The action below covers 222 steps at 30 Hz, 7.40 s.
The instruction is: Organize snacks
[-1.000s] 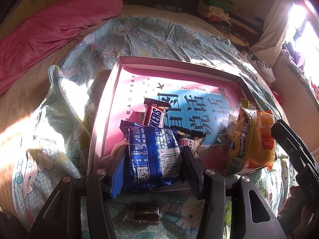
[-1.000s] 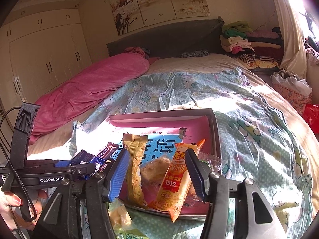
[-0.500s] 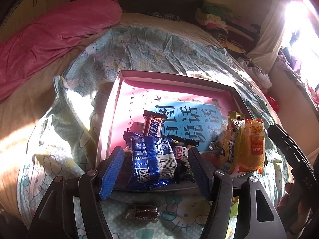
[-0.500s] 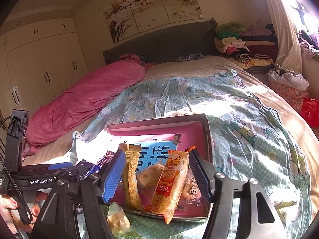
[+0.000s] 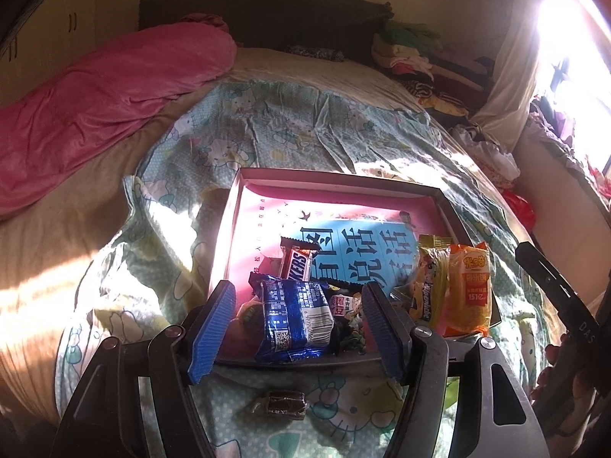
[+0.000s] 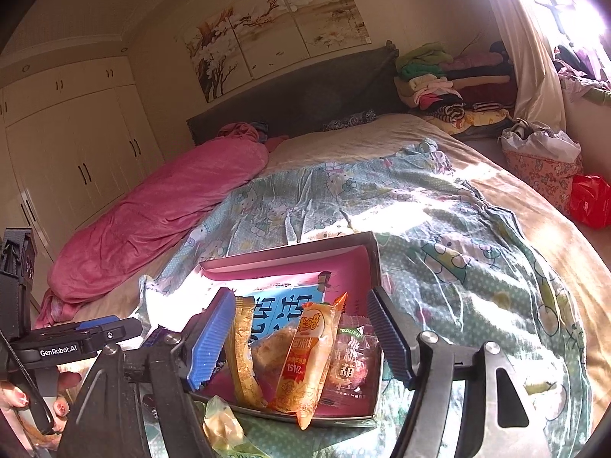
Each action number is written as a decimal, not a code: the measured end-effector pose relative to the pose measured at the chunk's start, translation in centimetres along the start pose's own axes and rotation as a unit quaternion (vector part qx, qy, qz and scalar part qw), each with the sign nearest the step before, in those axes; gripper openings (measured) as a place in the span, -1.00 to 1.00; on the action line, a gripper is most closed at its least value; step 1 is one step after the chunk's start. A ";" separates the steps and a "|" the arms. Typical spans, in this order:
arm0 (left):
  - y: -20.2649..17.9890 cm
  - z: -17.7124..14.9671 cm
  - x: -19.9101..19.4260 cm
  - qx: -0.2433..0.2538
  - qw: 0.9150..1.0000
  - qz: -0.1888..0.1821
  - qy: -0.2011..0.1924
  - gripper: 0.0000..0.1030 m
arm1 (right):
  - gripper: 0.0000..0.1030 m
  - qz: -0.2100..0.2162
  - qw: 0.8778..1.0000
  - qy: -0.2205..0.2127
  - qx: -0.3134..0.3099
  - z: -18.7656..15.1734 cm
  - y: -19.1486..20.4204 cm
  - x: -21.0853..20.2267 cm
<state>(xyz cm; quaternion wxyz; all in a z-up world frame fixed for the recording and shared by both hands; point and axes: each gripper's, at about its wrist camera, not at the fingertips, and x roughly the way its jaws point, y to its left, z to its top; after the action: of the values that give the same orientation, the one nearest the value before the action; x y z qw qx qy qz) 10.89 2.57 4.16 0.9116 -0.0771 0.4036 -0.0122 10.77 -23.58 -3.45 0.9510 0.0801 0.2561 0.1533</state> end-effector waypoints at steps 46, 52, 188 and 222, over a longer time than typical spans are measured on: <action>2.7 -8.0 2.8 0.020 0.994 -0.008 0.107 0.49 | 0.55 0.054 0.973 0.207 -0.090 -7.8 4.6 2.7; 2.4 -8.2 3.6 0.022 0.994 -0.003 0.106 0.50 | 0.38 0.068 0.968 0.210 -0.123 -8.7 6.1 4.0; -5.0 -1.9 4.2 0.073 0.995 -0.033 0.054 0.34 | 0.06 -0.018 0.987 0.129 -0.092 -4.2 2.3 4.6; -4.8 -1.9 2.1 0.073 0.997 -0.022 0.028 0.37 | 0.54 -0.007 0.992 0.057 -0.110 -3.0 3.7 1.8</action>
<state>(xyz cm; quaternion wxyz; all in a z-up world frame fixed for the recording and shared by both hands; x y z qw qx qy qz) 11.08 -2.62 2.14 0.9024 -0.0184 0.4256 -0.0640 9.79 -19.27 -5.99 0.9390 -0.0353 0.2922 0.1778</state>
